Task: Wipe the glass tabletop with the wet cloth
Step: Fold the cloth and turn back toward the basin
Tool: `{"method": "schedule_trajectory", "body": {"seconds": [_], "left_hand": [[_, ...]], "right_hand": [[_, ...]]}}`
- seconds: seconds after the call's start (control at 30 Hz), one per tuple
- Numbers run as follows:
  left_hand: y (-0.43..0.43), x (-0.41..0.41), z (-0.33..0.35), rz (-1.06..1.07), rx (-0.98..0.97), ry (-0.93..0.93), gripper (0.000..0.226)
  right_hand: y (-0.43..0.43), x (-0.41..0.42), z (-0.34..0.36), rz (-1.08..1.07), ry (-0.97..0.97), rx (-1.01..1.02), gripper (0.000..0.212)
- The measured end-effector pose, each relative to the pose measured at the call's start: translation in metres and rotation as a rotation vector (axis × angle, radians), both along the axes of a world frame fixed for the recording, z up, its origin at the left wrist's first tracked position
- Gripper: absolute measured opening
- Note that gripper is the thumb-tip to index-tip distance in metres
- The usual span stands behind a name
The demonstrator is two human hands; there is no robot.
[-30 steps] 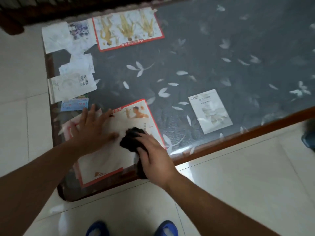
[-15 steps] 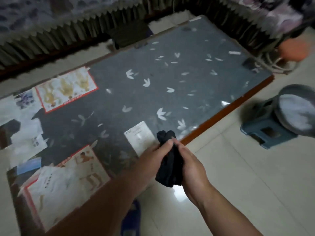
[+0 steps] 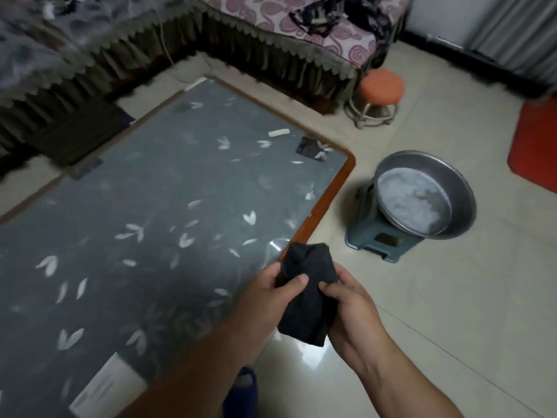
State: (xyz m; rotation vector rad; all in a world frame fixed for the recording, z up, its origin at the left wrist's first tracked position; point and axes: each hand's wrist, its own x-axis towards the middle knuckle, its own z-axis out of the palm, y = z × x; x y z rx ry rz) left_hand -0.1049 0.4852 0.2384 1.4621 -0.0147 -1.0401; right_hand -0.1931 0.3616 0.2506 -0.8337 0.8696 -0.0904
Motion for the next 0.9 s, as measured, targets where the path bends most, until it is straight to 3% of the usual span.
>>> {"method": "schedule_trajectory", "body": {"seconds": [0.13,0.23,0.37,0.47,0.63,0.77,0.9], "left_hand": [[-0.1,0.015,-0.02,-0.122,0.019,-0.055,0.046],[-0.178,0.017,-0.04,-0.228,0.097,-0.107,0.053],[-0.282,0.028,-0.082,-0.349,0.226,-0.262,0.039],[-0.35,0.034,-0.129,-0.396,0.318,-0.381,0.026],[-0.435,0.044,-0.204,-0.45,0.341,-0.401,0.011],[-0.481,0.055,-0.243,-0.552,0.37,-0.519,0.021],[-0.5,0.063,-0.255,-0.712,0.435,-0.692,0.029]], "right_hand": [[-0.095,0.003,-0.013,-0.08,0.006,-0.1,0.028],[-0.174,-0.001,-0.033,-0.161,0.034,-0.211,0.029],[-0.276,-0.005,-0.08,-0.17,0.099,-0.252,0.011],[-0.343,-0.007,-0.13,-0.152,0.204,-0.295,0.016],[-0.423,0.008,-0.213,-0.107,0.406,-0.469,0.02],[-0.463,0.013,-0.256,-0.084,0.472,-0.64,0.041],[-0.48,0.014,-0.274,0.113,0.44,-0.764,0.046]]}}
